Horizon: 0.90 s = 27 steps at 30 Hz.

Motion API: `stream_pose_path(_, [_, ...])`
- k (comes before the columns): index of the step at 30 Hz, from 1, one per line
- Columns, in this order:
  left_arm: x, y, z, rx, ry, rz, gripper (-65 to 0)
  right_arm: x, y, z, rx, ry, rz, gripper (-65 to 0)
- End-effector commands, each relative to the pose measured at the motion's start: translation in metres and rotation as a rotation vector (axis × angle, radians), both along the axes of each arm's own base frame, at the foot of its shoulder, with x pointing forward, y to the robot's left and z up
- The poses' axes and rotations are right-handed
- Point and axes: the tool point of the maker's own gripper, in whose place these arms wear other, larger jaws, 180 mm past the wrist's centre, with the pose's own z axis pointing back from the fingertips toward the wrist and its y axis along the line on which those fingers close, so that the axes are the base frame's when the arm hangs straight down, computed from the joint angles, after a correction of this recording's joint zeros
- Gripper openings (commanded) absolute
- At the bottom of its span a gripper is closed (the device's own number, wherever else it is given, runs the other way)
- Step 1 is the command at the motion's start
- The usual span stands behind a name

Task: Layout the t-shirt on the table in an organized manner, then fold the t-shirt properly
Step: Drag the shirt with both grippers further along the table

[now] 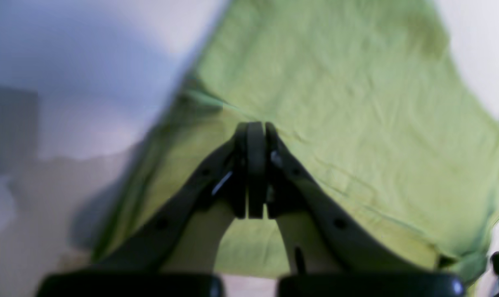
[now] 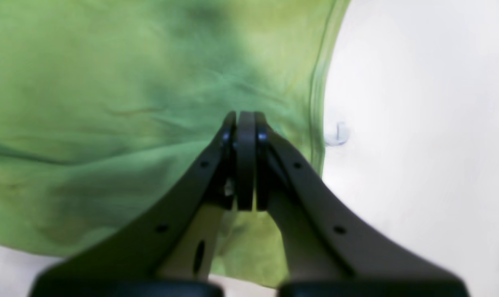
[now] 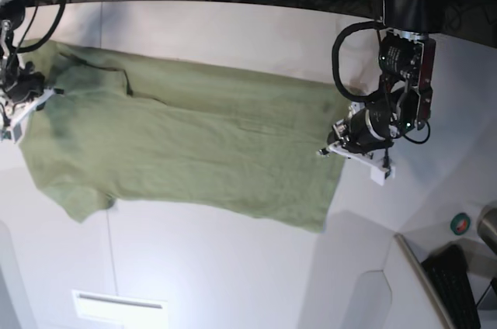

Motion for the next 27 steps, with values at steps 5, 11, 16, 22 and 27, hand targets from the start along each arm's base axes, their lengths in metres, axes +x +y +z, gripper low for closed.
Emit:
stream_pose_path(5, [-0.008, -0.001, -0.010, 0.098, 0.015, -0.042, -65.0, 0.001, -0.008, -0.010, 0.018, 0.021, -0.026, -65.0])
stream_pose_path(11, [-0.039, 0.006, -0.028, 0.101, 0.075, -0.026, -65.0, -0.019, -0.006, -0.031, 0.050, 0.092, -0.048, -65.0])
stream_pose_path(16, [-0.059, 0.029, -0.033, 0.098, 0.097, 0.055, -65.0, -0.035, -0.003, -0.040, 0.056, 0.125, -0.051, -65.0])
stream_pose_path(22, [-0.071, 0.030, -0.020, 0.112, 0.063, 0.047, -65.0, -0.058, -0.004, -0.037, 0.027, 0.140, -0.027, -65.0])
stream_pose_path(27, [-0.078, 0.026, -0.013, 0.113, 0.048, 0.032, -65.0, -0.073, 0.010, -0.028, 0.015, 0.121, 0.007, -65.0])
